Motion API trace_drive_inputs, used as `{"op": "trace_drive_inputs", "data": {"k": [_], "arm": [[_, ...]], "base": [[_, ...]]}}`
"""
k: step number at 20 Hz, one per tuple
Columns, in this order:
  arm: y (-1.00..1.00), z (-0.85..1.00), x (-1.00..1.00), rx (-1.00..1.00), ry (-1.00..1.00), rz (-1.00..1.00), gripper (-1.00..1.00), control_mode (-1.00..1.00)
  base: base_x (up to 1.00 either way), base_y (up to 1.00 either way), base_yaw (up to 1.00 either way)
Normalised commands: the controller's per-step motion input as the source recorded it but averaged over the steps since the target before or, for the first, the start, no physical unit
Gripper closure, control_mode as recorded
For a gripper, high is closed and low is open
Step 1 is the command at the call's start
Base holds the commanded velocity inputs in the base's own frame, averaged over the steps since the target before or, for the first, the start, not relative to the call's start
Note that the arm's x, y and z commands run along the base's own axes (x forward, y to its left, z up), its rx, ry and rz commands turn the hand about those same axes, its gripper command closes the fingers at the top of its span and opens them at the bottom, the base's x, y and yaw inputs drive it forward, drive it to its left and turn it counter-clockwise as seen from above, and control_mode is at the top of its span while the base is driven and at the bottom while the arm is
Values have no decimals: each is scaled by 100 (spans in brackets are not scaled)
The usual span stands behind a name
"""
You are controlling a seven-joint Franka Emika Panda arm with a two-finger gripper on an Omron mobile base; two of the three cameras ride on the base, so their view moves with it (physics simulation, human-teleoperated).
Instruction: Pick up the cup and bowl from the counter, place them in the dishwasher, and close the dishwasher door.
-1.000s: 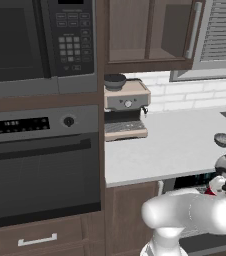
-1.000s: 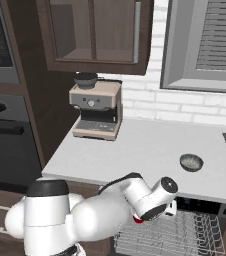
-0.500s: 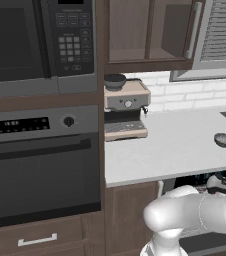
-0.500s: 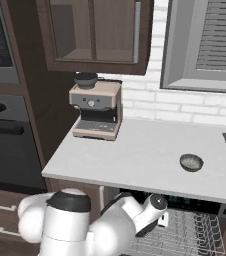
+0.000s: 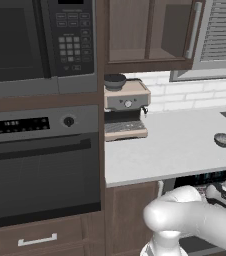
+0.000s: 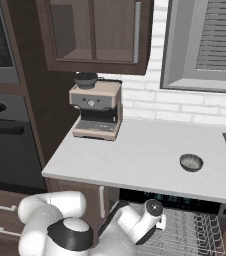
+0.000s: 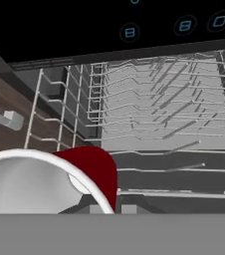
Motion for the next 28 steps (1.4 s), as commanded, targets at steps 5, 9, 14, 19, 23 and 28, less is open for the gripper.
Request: {"op": "trace_drive_inputs", "data": {"k": [5,9,14,19,23,28], "arm": [[-25,0,52,0,0,-1,100,-100],[-23,0,80,0,4,-5,100,-100],[-13,-20,42,0,9,-5,100,-100],[0,-57,4,0,7,-2,100,-100],[0,-62,0,0,0,-2,100,-100],[-1,-54,0,0,0,-1,100,-100]], "base": [[0,0,0],[0,0,0],[0,0,0],[0,0,0],[0,0,0],[0,0,0]]}}
